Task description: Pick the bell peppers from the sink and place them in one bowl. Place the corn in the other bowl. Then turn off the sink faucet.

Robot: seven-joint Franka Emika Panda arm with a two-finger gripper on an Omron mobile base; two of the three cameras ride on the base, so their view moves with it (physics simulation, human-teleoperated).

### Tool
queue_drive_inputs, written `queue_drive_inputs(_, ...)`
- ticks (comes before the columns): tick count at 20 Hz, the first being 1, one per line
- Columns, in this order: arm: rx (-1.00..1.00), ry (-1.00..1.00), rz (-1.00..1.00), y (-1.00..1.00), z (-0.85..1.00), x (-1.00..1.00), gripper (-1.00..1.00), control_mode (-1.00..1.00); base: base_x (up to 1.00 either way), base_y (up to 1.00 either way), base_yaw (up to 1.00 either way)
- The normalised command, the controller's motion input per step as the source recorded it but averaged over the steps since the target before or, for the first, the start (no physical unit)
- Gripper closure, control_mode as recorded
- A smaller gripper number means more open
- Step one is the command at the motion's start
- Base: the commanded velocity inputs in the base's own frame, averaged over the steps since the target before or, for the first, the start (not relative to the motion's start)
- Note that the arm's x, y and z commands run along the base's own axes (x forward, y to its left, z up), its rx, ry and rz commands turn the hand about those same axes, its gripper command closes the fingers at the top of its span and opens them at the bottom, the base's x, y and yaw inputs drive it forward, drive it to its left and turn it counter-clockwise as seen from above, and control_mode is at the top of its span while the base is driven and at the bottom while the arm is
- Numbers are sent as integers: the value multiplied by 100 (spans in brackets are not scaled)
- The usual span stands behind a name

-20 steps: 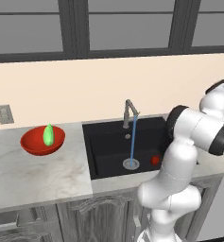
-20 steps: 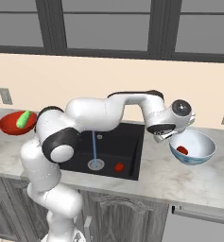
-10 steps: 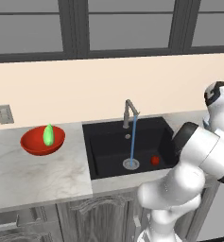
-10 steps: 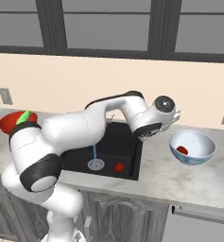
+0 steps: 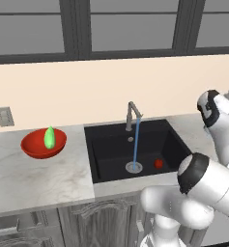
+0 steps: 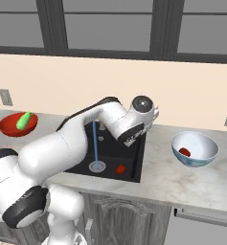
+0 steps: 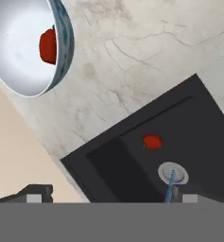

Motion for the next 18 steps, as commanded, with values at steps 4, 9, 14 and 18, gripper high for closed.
queue_drive_inputs(4, -37, 12, 23, 76, 15, -1, -100, -100, 0, 0, 0)
queue_drive_inputs(9, -45, 15, 21, 73, 4, 0, -100, -100, 0, 0, 0)
queue_drive_inputs(14, -28, 23, 35, 22, 0, 0, -100, -100, 0, 0, 0)
queue_drive_inputs(18, -15, 42, 43, 0, 0, 8, -100, -100, 0, 0, 0)
